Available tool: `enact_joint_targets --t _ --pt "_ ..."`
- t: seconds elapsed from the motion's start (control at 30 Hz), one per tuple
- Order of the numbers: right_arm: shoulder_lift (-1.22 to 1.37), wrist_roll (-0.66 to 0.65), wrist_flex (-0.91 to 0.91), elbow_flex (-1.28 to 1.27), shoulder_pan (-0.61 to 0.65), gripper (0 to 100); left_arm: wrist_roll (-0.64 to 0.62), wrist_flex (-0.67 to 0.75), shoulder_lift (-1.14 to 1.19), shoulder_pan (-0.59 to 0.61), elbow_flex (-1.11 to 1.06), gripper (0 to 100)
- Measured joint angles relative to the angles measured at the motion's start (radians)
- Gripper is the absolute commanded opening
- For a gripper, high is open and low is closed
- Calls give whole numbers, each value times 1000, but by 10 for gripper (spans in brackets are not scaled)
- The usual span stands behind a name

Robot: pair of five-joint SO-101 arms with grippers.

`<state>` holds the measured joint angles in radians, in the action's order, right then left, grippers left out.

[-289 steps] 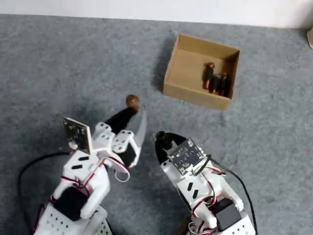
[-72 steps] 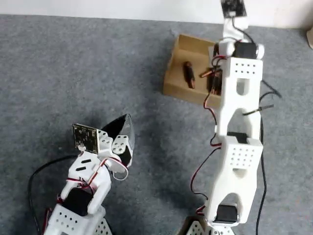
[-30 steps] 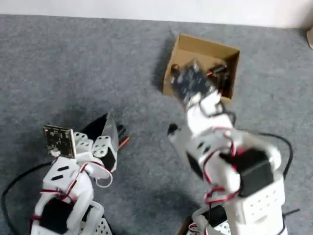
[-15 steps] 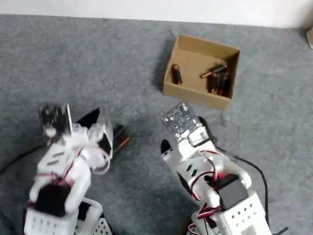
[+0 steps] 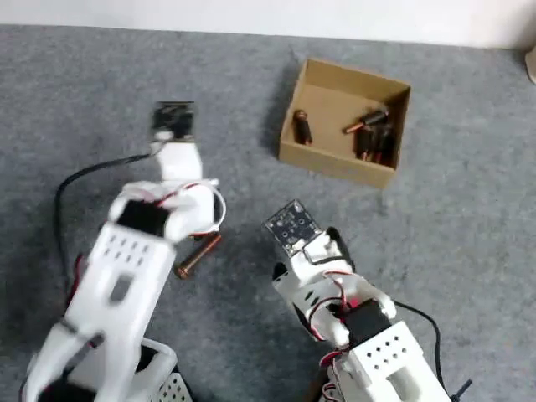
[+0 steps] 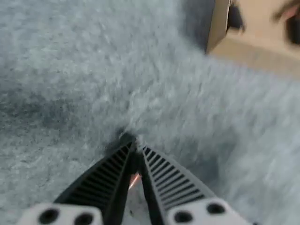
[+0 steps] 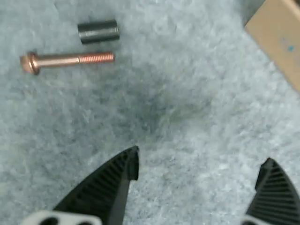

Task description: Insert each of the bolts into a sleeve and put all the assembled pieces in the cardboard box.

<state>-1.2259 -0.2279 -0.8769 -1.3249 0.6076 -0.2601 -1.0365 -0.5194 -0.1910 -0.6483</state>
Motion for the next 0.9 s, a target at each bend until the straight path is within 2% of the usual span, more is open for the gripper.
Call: enact_joint_targets --t 0.1,0.17,0.37,0.8,0.9 --pt "0 0 0 0 0 360 114 -34 146 -2 83 10" --pt "0 0 0 0 0 360 140 -64 221 -2 135 11" --pt "-2 0 44 -55 0 360 149 -123 322 38 230 11" --pt "-2 0 123 -103 0 360 149 -124 347 57 250 10" --pt "-2 0 123 -110 0 360 149 -167 347 51 252 10"
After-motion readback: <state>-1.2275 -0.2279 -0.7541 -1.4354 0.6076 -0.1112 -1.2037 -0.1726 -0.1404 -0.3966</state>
